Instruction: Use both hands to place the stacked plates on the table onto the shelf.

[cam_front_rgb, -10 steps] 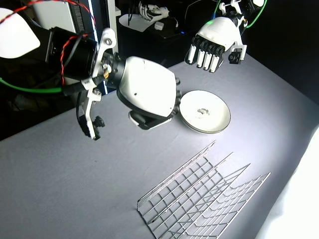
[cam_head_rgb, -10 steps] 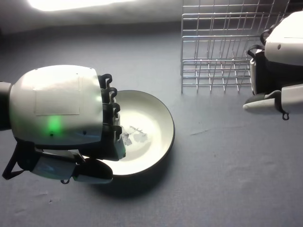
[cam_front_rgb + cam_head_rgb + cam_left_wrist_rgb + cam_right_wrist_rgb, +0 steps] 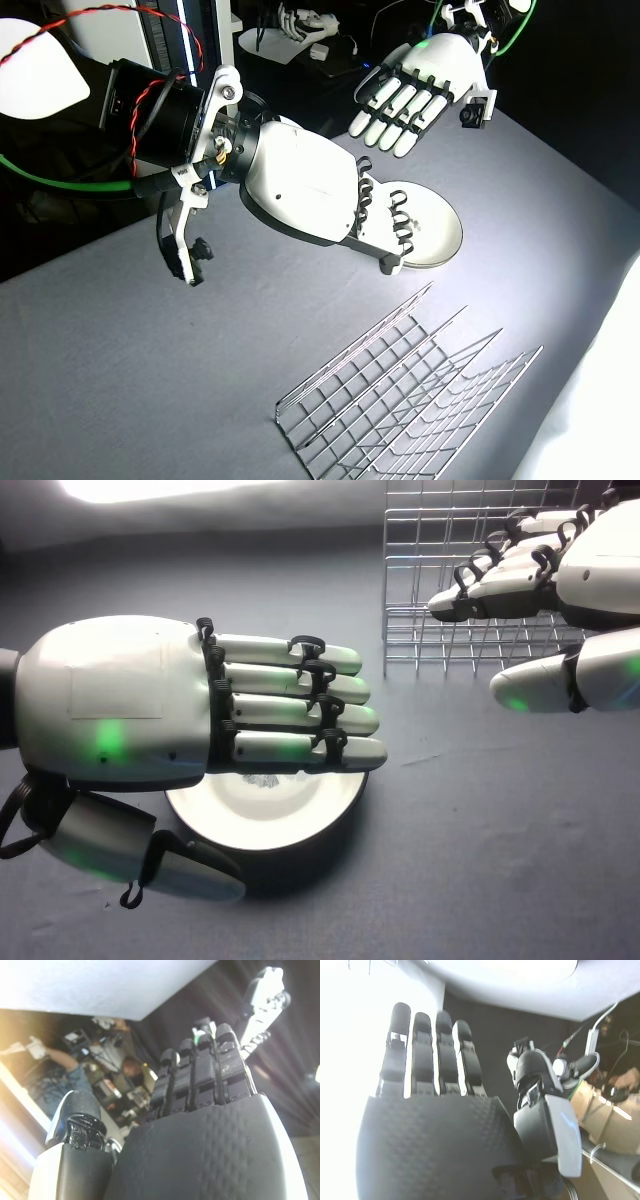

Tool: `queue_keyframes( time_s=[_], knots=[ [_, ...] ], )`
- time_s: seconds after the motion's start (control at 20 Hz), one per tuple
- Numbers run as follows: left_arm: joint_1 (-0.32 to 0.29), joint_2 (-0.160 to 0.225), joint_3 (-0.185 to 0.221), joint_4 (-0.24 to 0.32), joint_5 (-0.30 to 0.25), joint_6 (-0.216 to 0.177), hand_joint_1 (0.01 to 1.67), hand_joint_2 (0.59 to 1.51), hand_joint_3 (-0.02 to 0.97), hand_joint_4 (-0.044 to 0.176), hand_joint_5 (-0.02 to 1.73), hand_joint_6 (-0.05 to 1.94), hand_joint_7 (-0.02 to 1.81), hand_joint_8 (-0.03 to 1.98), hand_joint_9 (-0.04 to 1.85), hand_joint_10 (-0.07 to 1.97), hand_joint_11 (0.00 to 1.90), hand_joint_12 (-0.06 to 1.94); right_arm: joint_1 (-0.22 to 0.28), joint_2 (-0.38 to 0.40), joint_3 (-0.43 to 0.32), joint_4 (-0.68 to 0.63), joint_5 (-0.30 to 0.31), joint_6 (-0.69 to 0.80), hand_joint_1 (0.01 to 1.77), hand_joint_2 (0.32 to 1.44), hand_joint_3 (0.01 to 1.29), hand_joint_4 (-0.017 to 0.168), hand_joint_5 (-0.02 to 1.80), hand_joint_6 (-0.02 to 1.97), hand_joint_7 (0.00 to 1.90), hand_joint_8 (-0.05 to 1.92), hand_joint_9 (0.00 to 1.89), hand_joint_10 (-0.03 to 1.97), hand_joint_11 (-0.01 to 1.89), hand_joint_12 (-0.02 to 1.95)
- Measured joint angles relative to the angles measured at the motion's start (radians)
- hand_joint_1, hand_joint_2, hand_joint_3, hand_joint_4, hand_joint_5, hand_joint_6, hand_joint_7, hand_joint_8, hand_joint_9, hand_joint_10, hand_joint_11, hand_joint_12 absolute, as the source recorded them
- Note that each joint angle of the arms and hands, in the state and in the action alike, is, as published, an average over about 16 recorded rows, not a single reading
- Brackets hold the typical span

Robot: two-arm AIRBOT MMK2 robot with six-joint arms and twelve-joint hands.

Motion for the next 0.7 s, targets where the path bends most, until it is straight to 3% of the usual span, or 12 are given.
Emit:
queue_keyframes(
  time_s=[0.1, 0.25, 0.55, 0.7],
  knots=[
    [-0.011, -0.005, 0.008, 0.028, -0.007, -0.033, 0.02, 1.293, 0.019, -0.004, 0.08, 0.06, 0.11, 0.07, 0.1, 0.08, 0.1, 0.07, 0.006, -0.002, 0.001, -0.003, -0.002, 0.0, 0.03, 1.34, 0.02, -0.006, 0.29, 0.13, 0.36, 0.11, 0.34, 0.15, 0.2, 0.81],
    [-0.031, -0.015, 0.029, 0.076, -0.019, -0.098, 0.02, 1.29, 0.019, 0.0, 0.04, 0.0, 0.05, 0.0, 0.03, 0.01, 0.02, 0.0, 0.014, -0.003, 0.002, -0.007, -0.005, -0.003, 0.02, 1.34, 0.01, -0.002, 0.23, 0.03, 0.27, 0.01, 0.23, 0.04, 0.04, 0.82],
    [-0.056, -0.057, 0.104, 0.217, -0.038, -0.215, 0.02, 1.271, 0.019, 0.0, 0.03, -0.01, 0.04, 0.0, 0.03, 0.01, 0.02, 0.0, 0.027, -0.006, 0.005, -0.013, -0.006, -0.006, 0.02, 1.34, 0.01, -0.003, 0.23, 0.02, 0.27, 0.01, 0.24, 0.03, 0.02, 0.8],
    [-0.047, -0.079, 0.154, 0.276, -0.045, -0.245, 0.02, 1.255, 0.019, 0.001, 0.03, -0.01, 0.03, 0.0, 0.02, 0.01, 0.02, 0.0, 0.029, -0.006, 0.007, -0.014, -0.006, -0.007, 0.02, 1.34, 0.01, -0.002, 0.23, 0.02, 0.27, 0.01, 0.24, 0.03, 0.02, 0.8]
  ],
)
